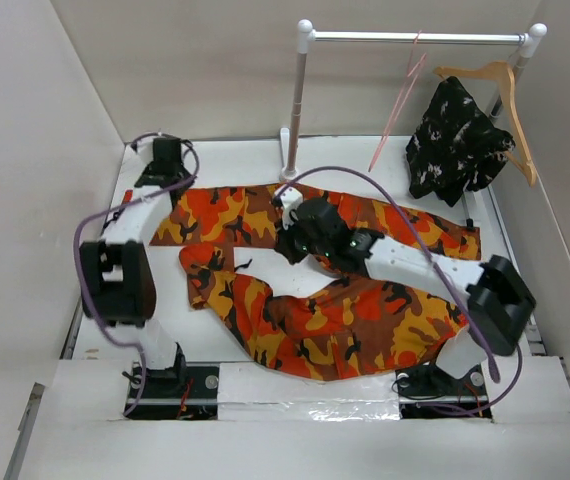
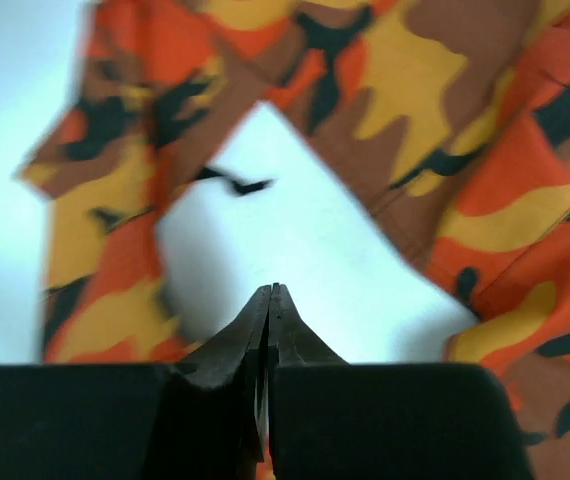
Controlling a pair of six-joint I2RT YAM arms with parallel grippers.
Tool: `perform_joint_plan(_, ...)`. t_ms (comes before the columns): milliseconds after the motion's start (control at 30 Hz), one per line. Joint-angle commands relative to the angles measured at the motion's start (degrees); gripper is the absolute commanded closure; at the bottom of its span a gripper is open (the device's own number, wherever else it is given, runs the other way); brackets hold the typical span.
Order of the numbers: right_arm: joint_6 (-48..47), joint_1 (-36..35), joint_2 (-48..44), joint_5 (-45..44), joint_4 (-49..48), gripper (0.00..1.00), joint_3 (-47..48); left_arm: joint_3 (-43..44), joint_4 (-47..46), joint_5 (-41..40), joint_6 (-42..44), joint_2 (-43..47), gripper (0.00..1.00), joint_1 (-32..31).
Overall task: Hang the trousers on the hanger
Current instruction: Flatten out the trousers at the center of the board.
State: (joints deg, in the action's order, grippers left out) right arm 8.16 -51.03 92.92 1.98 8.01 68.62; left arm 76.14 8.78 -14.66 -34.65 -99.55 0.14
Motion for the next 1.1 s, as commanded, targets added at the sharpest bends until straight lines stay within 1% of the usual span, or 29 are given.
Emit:
perform_joint_plan(0,3.4,-3.5,-4.8,2.8,-11.3,1.00,-8.2,-7.9,2.0,-0.6,-3.7,12.0,0.95,-3.4)
perform_joint_plan(33,4.3,-5.5,-5.3,4.9,-12.7,1.00,-9.0,-13.8,1.3,0.5,-6.3,15.1,0.97,-3.4)
perform_joint_plan(67,4.3,-6.7,-4.3,5.7,-13.3,0.90,-8.8,-16.8,0.5,1.2,-7.0,21.5,0.97,-3.4)
perform_joint_plan(100,3.8,-8.1,-3.0,5.9,-12.2,0.83,-6.0,-20.0,-0.2,1.3,-7.7,24.9,0.97,-3.4)
perform_joint_plan(133,2.2,-10.9,-1.4,5.5,-10.8,0.77,-3.9,-25.3,-1.2,1.6,-8.4,28.7,0.97,-3.4)
perform_joint_plan(167,1.7,-12.1,2.1,3.4,-8.2,0.68,-1.8,-27.2,-1.1,2.2,-8.8,35.9,0.93,-3.4)
perform_joint_plan(200,1.2,-13.1,3.7,2.7,-8.0,0.65,0.2,-28.7,-0.9,2.1,-8.5,39.5,0.90,-3.4)
perform_joint_plan(233,1.0,-13.8,5.5,2.4,-6.4,0.63,3.6,-30.4,-0.2,2.3,-8.0,43.3,0.87,-3.4)
perform_joint_plan(267,0.9,-14.4,7.1,2.2,-5.6,0.57,5.3,-30.5,0.5,2.5,-6.2,49.6,0.81,-3.4)
perform_joint_plan(300,0.9,-15.0,10.3,1.9,-5.7,0.55,6.8,-30.1,1.3,2.5,-5.3,52.1,0.77,-3.4)
perform_joint_plan(333,1.2,-15.0,11.8,1.5,-6.2,0.50,9.5,-28.4,3.4,2.4,-4.4,54.6,0.73,-3.4)
perform_joint_plan(367,1.3,-15.0,13.6,0.4,-6.0,0.44,11.3,-27.4,4.5,2.4,-3.4,58.6,0.66,-3.4)
perform_joint_plan(400,1.4,-15.0,17.5,-0.2,-4.9,0.43,13.5,-26.1,5.3,2.4,-1.6,60.1,0.63,-3.4)
perform_joint_plan(433,1.0,-15.0,19.6,-0.7,-3.6,0.43,16.1,-24.1,6.6,2.5,-0.9,61.7,0.60,-3.4)
perform_joint_plan(467,0.9,-15.0,21.6,-1.7,-1.6,0.37,21.0,-23.2,7.3,3.4,-0.2,64.3,0.57,-3.4)
perform_joint_plan(533,0.9,-15.0,27.2,-3.4,0.2,0.36,25.8,-21.8,8.2,4.5,1.2,66.3,0.55,-3.4)
perform_joint_plan(567,1.0,-15.0,29.0,-4.9,1.9,0.33,30.6,-21.7,8.2,6.4,1.5,68.2,0.54,-3.4)
perform_joint_plan(633,1.2,-15.0,34.1,-6.7,3.1,0.32,35.2,-21.8,8.9,7.7,2.7,69.6,0.54,-3.4)
perform_joint_plan(667,1.2,-15.0,36.3,-7.9,5.8,0.32,38.1,-21.8,9.2,8.9,2.9,70.7,0.54,-3.4)
perform_joint_plan(700,1.4,-15.0,38.4,-8.3,7.8,0.32,44.3,-22.0,9.5,9.4,3.2,71.2,0.54,-3.4)
perform_joint_plan(767,1.9,-14.5,44.4,-9.0,11.9,0.32,50.3,-23.1,9.9,10.5,4.0,72.9,0.54,-3.4)
perform_joint_plan(800,2.2,-14.5,46.3,-9.5,13.2,0.31,55.7,-23.6,10.0,11.0,4.1,73.4,0.54,-3.4)
perform_joint_plan(867,3.3,-14.5,51.1,-11.1,16.1,0.31,60.3,-25.0,9.9,12.8,4.6,74.9,0.53,-3.4)
perform_joint_plan(967,5.4,-13.9,54.0,-10.7,16.5,0.32,65.1,-26.5,9.4,14.4,5.2,75.9,0.45,-3.4)
perform_joint_plan(1033,7.1,-13.3,55.8,-9.5,16.0,0.36,66.6,-27.6,8.9,16.6,6.1,75.9,0.44,-3.4)
perform_joint_plan(1067,7.7,-13.3,56.2,-9.1,15.8,0.40,67.1,-27.9,9.1,16.9,6.4,75.7,0.44,-3.4)
